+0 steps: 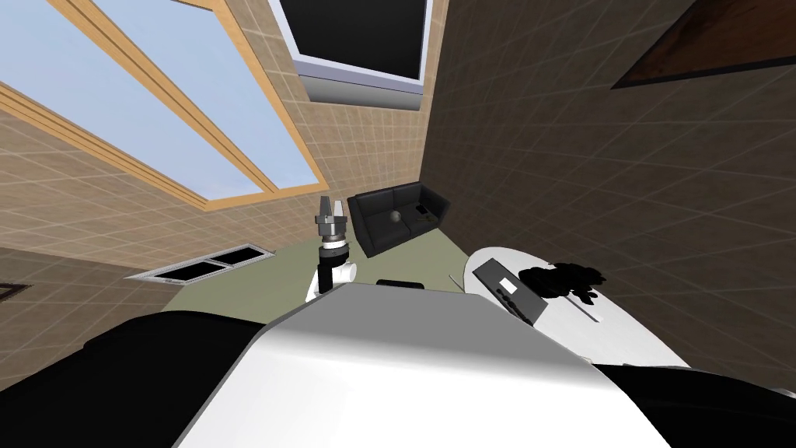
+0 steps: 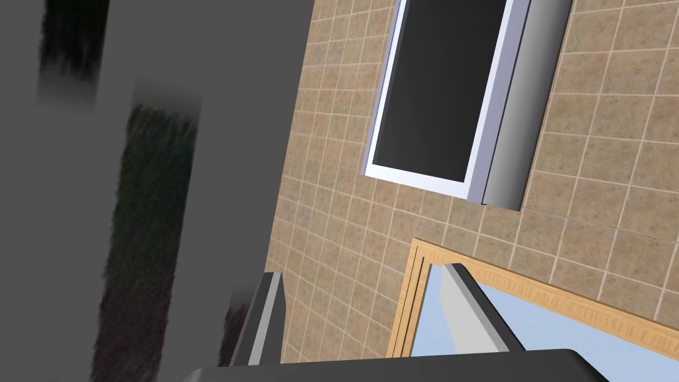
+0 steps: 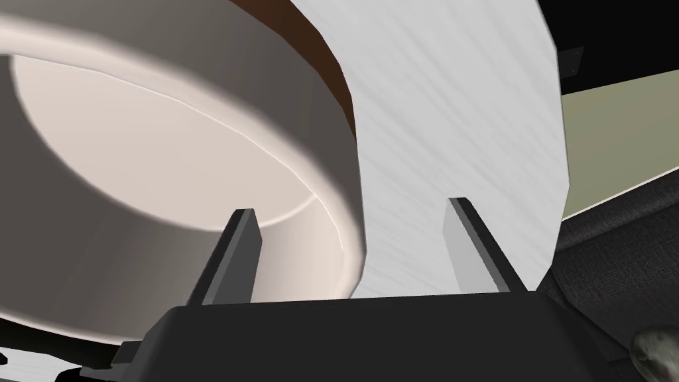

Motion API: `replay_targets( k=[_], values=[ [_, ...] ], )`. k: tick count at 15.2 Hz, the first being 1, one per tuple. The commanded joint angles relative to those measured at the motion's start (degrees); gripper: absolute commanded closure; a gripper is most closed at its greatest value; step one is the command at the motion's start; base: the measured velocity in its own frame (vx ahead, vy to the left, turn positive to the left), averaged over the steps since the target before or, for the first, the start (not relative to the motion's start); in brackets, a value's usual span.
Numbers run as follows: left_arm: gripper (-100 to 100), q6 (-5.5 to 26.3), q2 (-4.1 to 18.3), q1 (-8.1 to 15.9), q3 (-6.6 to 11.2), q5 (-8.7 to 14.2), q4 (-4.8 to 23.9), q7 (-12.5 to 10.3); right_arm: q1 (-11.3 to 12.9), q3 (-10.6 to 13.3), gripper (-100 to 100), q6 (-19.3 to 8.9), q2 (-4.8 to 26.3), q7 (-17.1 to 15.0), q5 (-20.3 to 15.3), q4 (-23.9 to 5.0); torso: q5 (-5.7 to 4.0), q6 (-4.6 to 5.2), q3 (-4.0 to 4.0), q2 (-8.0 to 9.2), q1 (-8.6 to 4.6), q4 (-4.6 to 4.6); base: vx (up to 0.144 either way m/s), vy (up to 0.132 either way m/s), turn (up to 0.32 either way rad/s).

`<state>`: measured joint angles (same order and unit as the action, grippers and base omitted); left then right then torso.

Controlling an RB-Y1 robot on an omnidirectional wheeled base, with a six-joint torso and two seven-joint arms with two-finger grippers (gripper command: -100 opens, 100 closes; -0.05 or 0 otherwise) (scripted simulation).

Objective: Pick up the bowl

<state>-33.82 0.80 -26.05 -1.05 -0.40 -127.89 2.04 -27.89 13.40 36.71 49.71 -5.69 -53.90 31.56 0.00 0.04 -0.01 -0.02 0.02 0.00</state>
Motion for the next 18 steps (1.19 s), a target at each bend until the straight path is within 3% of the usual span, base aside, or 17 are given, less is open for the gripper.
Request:
replay_targets(
  k=[1, 4, 5, 6, 7, 9, 11, 12, 13, 14, 16, 17, 18],
  values=[
    [0, 0.00, 0.00, 0.00, 0.00, 0.00, 0.00, 0.00, 0.00, 0.00, 100, 0.00, 0.00, 0.00, 0.00, 0.00, 0.00, 0.00, 0.00, 0.00, 0.00, 0.00, 0.000, 0.000, 0.000],
    [0, 0.00, 0.00, 0.00, 0.00, 0.00, 0.00, 0.00, -0.01, -0.04, 100, -0.04, 0.00, -0.06, 0.04, -0.03, 0.00, -0.04, 0.01, 0.02, 0.04, 0.00, 0.000, 0.000, 0.000],
    [0, 0.00, 0.00, 0.00, 0.00, 0.00, 0.00, 0.00, 2.19, 2.45, 100, 0.34, 0.67, 0.41, 2.10, -1.21, 0.00, -0.04, 0.01, 0.02, 0.04, 0.00, -0.012, 0.012, -0.091],
    [0, 0.00, 0.00, 0.00, 0.00, 0.00, 0.00, 0.00, 2.19, 2.45, 100, 0.34, 0.67, 0.41, 2.10, -1.21, -0.05, -0.08, 0.02, 0.02, 0.03, 0.03, -0.020, 0.024, -0.089],
    [0, 0.00, 0.00, 0.00, 0.00, 0.00, 0.00, 0.00, 4.07, 4.46, 100, 0.34, 1.84, 0.21, 4.34, -1.50, -0.06, -0.09, 0.04, 0.04, 0.04, 0.04, -0.029, 0.032, -0.133],
    [0, 0.00, 0.00, 0.00, 0.00, 0.00, 0.00, 0.00, 4.07, 6.10, 100, 0.34, 1.84, 0.21, 4.47, -1.97, -0.02, -0.15, 0.06, 0.05, 0.06, 0.07, -0.023, 0.028, -0.044],
    [0, 0.00, 0.00, 0.00, 0.00, 0.00, 0.00, 0.00, 4.07, 6.10, 100, 0.34, 1.84, 0.21, 4.47, -1.50, -0.03, -0.14, 0.05, 0.04, 0.03, 0.06, -0.005, 0.005, 0.004],
    [0, 0.00, 0.00, 0.00, 0.00, 0.00, 0.00, 0.00, 5.96, 8.64, 100, 0.33, 3.01, 0.01, 6.83, -1.79, -0.06, -0.14, 0.04, 0.02, 0.00, 0.06, -0.009, 0.003, -0.092],
    [0, 0.00, 0.00, 0.00, 0.00, 0.00, 0.00, 0.00, 5.96, 9.76, 100, 0.33, 3.01, 0.01, 6.83, -1.79, -0.05, -0.16, 0.03, 0.00, -0.02, 0.07, -0.014, 0.011, -0.090],
    [0, 0.00, 0.00, 0.00, 0.00, 0.00, 0.00, 0.00, 7.84, 11.09, 100, 0.33, 4.17, -0.19, 8.87, -2.09, -0.08, -0.15, 0.03, 0.01, -0.02, 0.06, -0.024, 0.020, -0.127],
    [0, 0.00, 0.00, 0.00, 0.00, 0.00, 0.00, 0.00, 7.84, 13.41, 100, 0.33, 4.17, -0.19, 9.20, -2.09, -0.08, -0.16, 0.05, 0.03, -0.01, 0.08, -0.021, 0.026, -0.044],
    [0, 0.00, 0.00, 0.00, 0.00, 0.00, 0.00, 0.00, 9.72, 14.89, 100, 0.33, 5.34, -0.39, 11.57, -2.38, -0.08, -0.15, 0.05, 0.03, 0.00, 0.07, -0.020, 0.025, -0.054],
    [0, 0.00, 0.00, 0.00, 0.00, 0.00, 0.00, 0.00, 9.72, 16.27, 100, 0.33, 5.34, -0.39, 11.57, -2.38, -0.05, -0.18, 0.05, 0.02, 0.02, 0.09, -0.022, 0.022, -0.068]
  ],
)
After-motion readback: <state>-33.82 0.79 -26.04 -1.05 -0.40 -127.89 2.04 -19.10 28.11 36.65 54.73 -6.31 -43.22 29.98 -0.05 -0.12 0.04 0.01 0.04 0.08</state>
